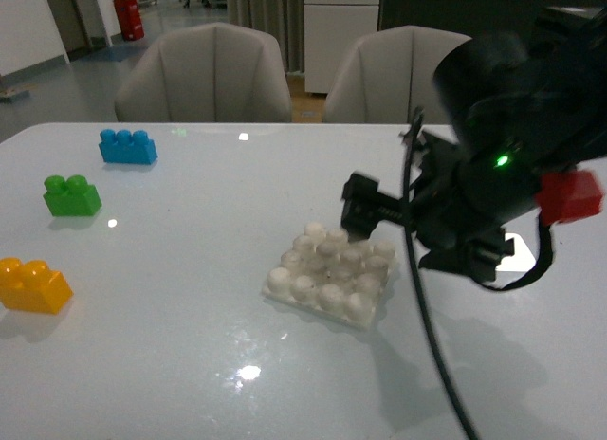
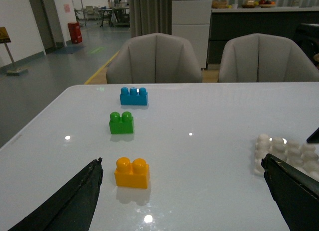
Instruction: Insert yellow block into base center
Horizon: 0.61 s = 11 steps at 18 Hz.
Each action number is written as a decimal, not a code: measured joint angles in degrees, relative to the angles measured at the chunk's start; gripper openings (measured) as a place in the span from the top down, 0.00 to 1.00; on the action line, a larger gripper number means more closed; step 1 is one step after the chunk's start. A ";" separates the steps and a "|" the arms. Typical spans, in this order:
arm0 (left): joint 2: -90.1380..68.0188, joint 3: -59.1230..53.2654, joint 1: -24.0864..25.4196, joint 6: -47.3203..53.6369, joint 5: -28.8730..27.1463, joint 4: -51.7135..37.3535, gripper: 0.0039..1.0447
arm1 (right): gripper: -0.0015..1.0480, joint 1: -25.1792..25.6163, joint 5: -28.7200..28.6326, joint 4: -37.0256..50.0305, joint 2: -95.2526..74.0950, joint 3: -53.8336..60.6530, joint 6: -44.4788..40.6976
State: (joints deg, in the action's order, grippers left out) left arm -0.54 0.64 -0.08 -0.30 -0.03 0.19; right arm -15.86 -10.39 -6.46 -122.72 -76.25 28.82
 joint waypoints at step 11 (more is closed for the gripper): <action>0.00 0.00 0.02 0.11 0.00 0.00 0.06 | 0.06 10.64 5.62 17.86 32.24 22.99 -2.80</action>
State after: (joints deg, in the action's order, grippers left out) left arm -0.54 0.64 -0.05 -0.19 -0.03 0.19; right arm -5.21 -4.78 11.40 -90.48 -53.25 26.02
